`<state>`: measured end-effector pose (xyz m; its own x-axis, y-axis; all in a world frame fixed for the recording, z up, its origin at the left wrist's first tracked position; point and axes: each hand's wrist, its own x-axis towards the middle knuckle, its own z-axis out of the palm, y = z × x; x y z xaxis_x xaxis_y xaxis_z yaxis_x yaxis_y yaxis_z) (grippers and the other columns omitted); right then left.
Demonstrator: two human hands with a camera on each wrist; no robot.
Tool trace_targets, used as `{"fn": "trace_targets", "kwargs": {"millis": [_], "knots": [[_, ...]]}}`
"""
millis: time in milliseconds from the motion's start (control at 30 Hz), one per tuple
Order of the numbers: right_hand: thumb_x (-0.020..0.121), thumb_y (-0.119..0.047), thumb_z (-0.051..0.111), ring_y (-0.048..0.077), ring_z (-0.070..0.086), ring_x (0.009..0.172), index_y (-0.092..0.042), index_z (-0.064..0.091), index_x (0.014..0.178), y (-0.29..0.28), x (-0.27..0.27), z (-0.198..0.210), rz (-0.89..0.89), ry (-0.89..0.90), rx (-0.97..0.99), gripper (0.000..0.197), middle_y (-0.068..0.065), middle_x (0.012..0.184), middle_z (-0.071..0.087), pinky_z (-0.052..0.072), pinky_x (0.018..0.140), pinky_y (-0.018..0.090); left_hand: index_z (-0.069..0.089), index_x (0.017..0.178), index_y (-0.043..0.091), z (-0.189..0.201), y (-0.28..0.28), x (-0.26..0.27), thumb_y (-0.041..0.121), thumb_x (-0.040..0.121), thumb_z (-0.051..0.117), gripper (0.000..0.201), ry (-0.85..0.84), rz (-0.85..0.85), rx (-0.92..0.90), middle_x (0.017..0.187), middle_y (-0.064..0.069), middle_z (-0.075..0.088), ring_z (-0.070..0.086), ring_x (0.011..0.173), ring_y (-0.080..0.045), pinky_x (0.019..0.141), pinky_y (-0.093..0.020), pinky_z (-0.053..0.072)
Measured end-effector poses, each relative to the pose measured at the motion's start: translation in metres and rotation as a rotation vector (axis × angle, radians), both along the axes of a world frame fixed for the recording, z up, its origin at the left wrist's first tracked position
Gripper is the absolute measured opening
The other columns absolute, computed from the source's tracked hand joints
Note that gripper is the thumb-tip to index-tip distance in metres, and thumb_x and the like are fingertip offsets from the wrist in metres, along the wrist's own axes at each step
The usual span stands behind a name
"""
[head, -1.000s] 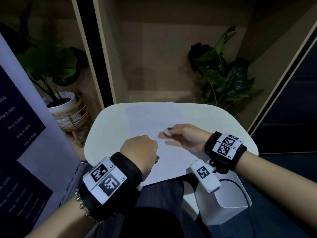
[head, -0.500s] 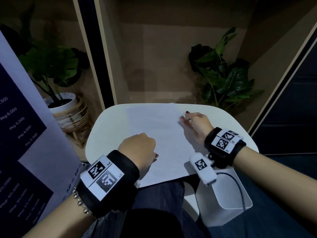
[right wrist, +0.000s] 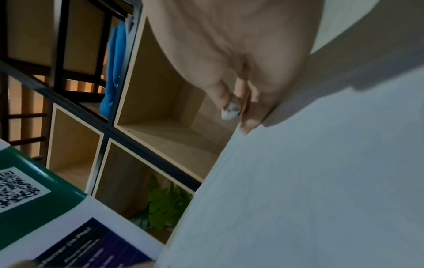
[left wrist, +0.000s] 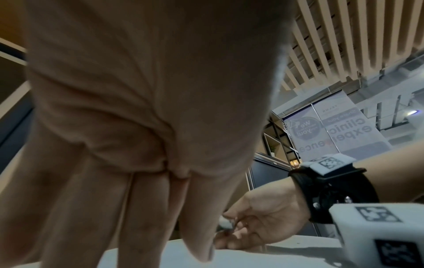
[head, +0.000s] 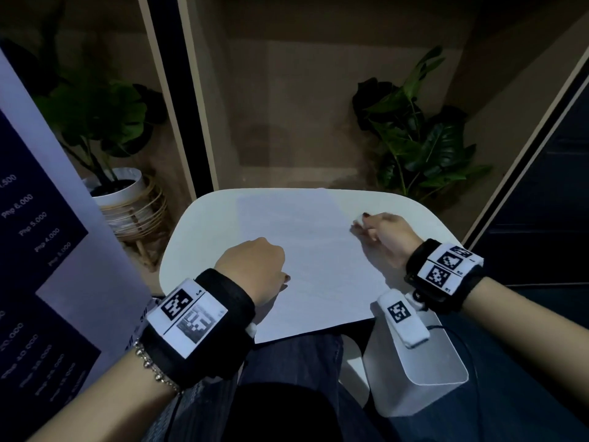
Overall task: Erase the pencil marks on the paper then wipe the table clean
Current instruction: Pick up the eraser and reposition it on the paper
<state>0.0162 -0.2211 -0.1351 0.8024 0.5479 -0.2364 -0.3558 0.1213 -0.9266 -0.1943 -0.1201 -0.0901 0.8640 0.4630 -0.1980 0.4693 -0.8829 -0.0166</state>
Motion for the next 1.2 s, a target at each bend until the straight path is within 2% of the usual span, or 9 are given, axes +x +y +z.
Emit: {"fn": "trace_targets", "kwargs": {"millis": [67, 167, 333, 467, 633, 767, 933, 1067, 1200], "knots": [[0.102, 0.001, 0.041, 0.024, 0.057, 0.079, -0.002, 0.049, 0.086, -0.002, 0.005, 0.003, 0.024, 0.022, 0.047, 0.018, 0.016, 0.089, 0.055, 0.056, 0.081, 0.024, 0.055, 0.088, 0.012, -0.001, 0.002, 0.001, 0.032, 0.103, 0.045, 0.027, -0.006, -0.004, 0.009, 0.07, 0.001, 0.035, 0.049, 0.077, -0.022, 0.065, -0.029, 0.033], [0.105, -0.006, 0.041, 0.021, 0.069, 0.089, 0.001, 0.054, 0.098, -0.009, -0.005, -0.001, 0.323, 0.078, -0.073, 0.016, 0.017, 0.1, 0.064, 0.059, 0.079, 0.022, 0.056, 0.09, 0.011, -0.004, 0.005, 0.002, 0.034, 0.103, 0.045, 0.029, -0.012, 0.002, 0.013, 0.07, 0.002, 0.035, 0.049, 0.077, -0.022, 0.066, -0.029, 0.034], [0.101, 0.0, 0.048, 0.024, 0.064, 0.082, -0.005, 0.047, 0.083, -0.009, 0.0, 0.0, -0.002, -0.038, 0.036, 0.018, 0.016, 0.091, 0.058, 0.056, 0.082, 0.029, 0.067, 0.108, 0.01, -0.007, 0.014, 0.002, 0.036, 0.102, 0.045, 0.034, -0.048, 0.018, -0.026, 0.085, -0.002, 0.052, 0.054, 0.081, -0.022, 0.067, -0.029, 0.038], [0.102, -0.004, 0.048, 0.025, 0.07, 0.093, -0.001, 0.054, 0.093, -0.017, -0.014, 0.001, 0.417, -0.088, -0.158, 0.011, 0.021, 0.103, 0.068, 0.058, 0.076, 0.021, 0.067, 0.11, 0.011, -0.009, 0.026, 0.001, 0.042, 0.101, 0.044, 0.039, -0.064, 0.051, -0.039, 0.104, -0.008, 0.064, 0.06, 0.092, -0.024, 0.075, -0.031, 0.046], [0.104, -0.003, 0.042, 0.022, 0.063, 0.089, -0.003, 0.049, 0.088, -0.014, -0.008, 0.011, 0.257, -0.093, -0.139, 0.017, 0.02, 0.107, 0.056, 0.055, 0.067, 0.015, 0.066, 0.11, 0.014, -0.007, 0.035, -0.002, 0.043, 0.101, 0.043, 0.039, -0.004, 0.064, -0.037, 0.104, -0.006, 0.066, 0.061, 0.096, -0.024, 0.076, -0.032, 0.047], [0.104, -0.008, 0.045, 0.028, 0.071, 0.096, -0.001, 0.056, 0.085, -0.018, -0.012, 0.011, 0.595, 0.007, -0.25, 0.023, 0.021, 0.103, 0.069, 0.058, 0.079, 0.024, 0.068, 0.105, 0.016, -0.005, 0.042, -0.002, 0.046, 0.101, 0.043, 0.04, 0.02, 0.071, -0.049, 0.103, -0.003, 0.068, 0.061, 0.097, -0.023, 0.073, -0.031, 0.043], [0.102, -0.002, 0.046, 0.027, 0.064, 0.081, -0.005, 0.048, 0.084, -0.007, -0.011, 0.007, 0.194, -0.128, -0.123, 0.019, 0.02, 0.094, 0.055, 0.053, 0.066, 0.026, 0.055, 0.108, 0.017, -0.001, 0.049, -0.005, 0.047, 0.102, 0.039, 0.035, 0.144, 0.069, -0.089, 0.098, -0.001, 0.053, 0.05, 0.095, -0.021, 0.079, -0.032, 0.038], [0.104, -0.007, 0.045, 0.031, 0.068, 0.08, -0.002, 0.053, 0.086, -0.011, -0.018, 0.008, 0.506, -0.067, -0.257, 0.02, 0.02, 0.086, 0.064, 0.059, 0.062, 0.026, 0.053, 0.109, 0.015, -0.003, 0.056, -0.007, 0.047, 0.102, 0.04, 0.035, 0.16, 0.096, -0.075, 0.093, -0.001, 0.049, 0.049, 0.093, -0.022, 0.08, -0.032, 0.037], [0.102, -0.004, 0.047, 0.024, 0.061, 0.069, -0.007, 0.044, 0.073, -0.005, -0.007, 0.001, 0.175, -0.178, -0.151, 0.03, 0.01, 0.073, 0.05, 0.051, 0.07, 0.03, 0.047, 0.097, 0.018, -0.004, 0.059, -0.006, 0.047, 0.101, 0.04, 0.031, 0.141, 0.107, -0.075, 0.086, 0.001, 0.047, 0.05, 0.092, -0.022, 0.078, -0.032, 0.037]]}}
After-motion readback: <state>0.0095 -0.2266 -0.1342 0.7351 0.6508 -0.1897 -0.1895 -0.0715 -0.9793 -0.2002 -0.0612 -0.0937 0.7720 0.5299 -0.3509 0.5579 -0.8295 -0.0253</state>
